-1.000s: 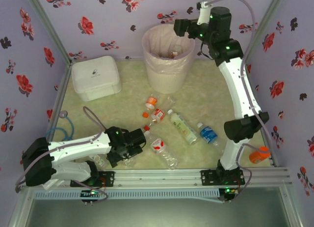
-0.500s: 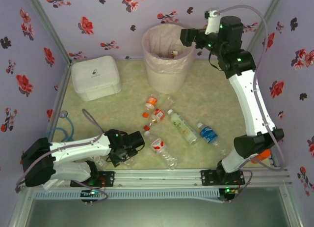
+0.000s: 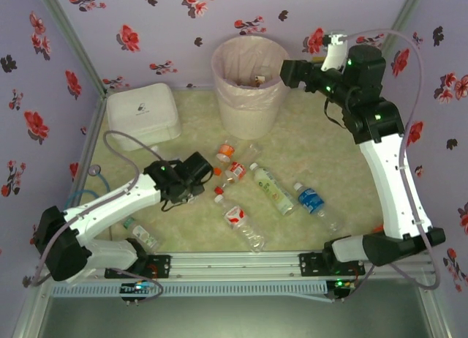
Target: Put the plastic bottles in the bin
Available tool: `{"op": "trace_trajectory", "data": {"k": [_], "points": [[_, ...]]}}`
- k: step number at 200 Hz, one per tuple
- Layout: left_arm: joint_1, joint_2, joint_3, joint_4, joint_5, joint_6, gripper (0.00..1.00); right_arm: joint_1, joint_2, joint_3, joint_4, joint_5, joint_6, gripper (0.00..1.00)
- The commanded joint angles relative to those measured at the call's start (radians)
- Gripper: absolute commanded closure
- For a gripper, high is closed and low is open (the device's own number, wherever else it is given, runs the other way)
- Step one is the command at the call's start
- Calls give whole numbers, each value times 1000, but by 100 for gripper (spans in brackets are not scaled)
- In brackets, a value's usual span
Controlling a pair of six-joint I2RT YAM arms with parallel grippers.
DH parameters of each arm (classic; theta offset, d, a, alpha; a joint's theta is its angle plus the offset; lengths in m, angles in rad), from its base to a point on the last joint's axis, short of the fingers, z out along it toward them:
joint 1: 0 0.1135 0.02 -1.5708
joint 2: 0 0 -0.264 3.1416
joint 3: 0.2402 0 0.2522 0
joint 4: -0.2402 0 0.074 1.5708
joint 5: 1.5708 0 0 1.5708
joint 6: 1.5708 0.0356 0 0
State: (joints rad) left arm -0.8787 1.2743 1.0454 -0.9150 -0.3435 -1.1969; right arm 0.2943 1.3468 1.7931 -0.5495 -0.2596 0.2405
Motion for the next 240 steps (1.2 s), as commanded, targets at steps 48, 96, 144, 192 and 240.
{"op": "trace_trajectory", "data": {"k": [48, 96, 144, 192, 240], "points": [[119, 46, 203, 380, 265, 741, 62, 42, -61, -132, 5, -219, 160, 10], [119, 32, 221, 466, 544, 918, 61, 166, 43, -126, 76, -220, 193, 10], [119, -10, 159, 559, 663, 938, 60, 204, 179, -75, 111, -208, 234, 8], [119, 15, 156, 577, 710, 934, 58, 238, 244, -42, 116, -234, 254, 17], [119, 7, 150, 583, 708, 932, 59, 238, 246, -21, 77, -177, 220, 48]]}}
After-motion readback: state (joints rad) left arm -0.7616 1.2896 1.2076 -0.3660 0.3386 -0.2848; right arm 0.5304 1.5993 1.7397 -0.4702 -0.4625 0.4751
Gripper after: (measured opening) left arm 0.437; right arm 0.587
